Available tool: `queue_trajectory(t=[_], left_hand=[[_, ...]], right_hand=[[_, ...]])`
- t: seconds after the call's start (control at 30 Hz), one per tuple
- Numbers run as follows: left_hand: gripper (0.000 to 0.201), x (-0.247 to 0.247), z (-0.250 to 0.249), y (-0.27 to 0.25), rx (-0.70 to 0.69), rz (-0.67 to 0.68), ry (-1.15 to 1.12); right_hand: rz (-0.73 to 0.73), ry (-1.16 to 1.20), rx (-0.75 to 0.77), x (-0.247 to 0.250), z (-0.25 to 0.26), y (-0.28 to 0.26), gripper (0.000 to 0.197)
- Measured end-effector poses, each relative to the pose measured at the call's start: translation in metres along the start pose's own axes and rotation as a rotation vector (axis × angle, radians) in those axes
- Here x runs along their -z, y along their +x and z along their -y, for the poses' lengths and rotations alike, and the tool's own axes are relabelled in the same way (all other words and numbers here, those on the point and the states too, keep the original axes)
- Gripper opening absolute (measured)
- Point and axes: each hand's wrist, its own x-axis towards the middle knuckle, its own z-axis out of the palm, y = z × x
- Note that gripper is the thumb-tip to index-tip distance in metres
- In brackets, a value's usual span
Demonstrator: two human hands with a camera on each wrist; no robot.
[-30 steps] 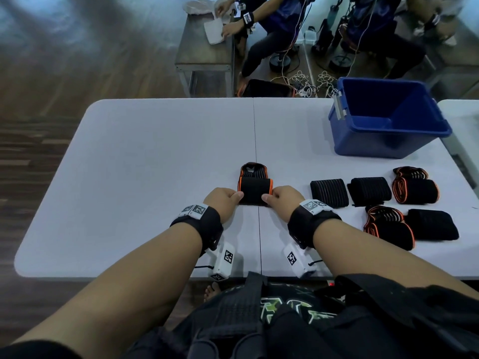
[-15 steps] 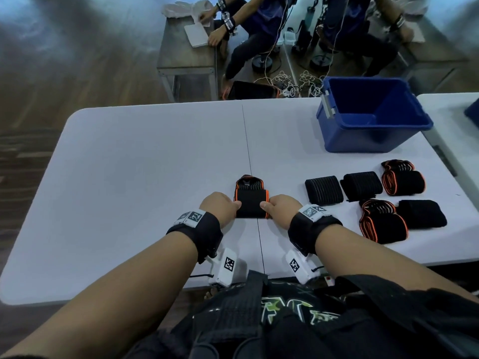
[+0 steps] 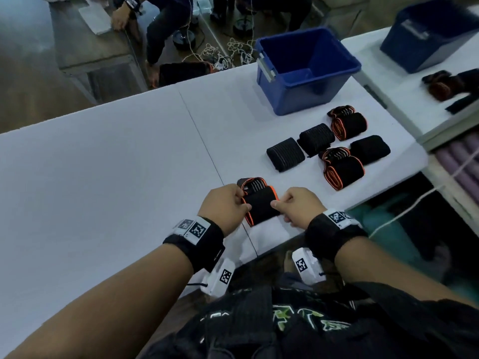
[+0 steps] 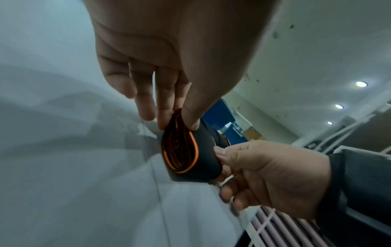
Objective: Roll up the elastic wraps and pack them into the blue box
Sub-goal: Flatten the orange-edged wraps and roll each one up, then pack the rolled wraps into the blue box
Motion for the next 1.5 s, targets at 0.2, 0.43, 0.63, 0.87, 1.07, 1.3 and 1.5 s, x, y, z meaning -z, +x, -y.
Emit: queue_trajectory(t=[0.2, 0.43, 0.63, 0.87, 1.07, 1.3, 1.5], left_hand=[[0.023, -0.047, -0.035, 0.015, -0.106, 0.011, -0.038], [0.024, -0.067, -0.056, 0.025, -0.132, -0.073, 0.002], [0.022, -0.081, -0.071, 0.021, -0.078, -0.138, 0.026], [0.038, -0.089, -0.083, 0.007, 0.020, -0.246, -0.054], [0.040, -0.067, -0.107, 0.019, 0.105, -0.437, -0.120], [0.046, -0.012, -0.148, 0.066, 0.046, -0.524, -0.065], [0.054, 0.022, -0.176, 0.107, 0.053, -0.525, -0.059]], right_hand=[[-0.340, 0.208, -0.041, 0.022, -0.050, -0.018, 0.013], [-0.280, 0.227, 0.015, 0.049, -0.065, -0.020, 0.024], [-0.095, 0.161, 0.123, 0.073, -0.086, -0.012, 0.034], [0.056, 0.146, 0.227, 0.109, -0.117, -0.006, 0.022], [0.042, 0.165, 0.330, 0.180, -0.134, 0.000, 0.018], [-0.041, 0.041, 0.442, 0.258, -0.112, 0.037, 0.026], [-0.108, -0.142, 0.465, 0.296, -0.093, 0.076, 0.037]])
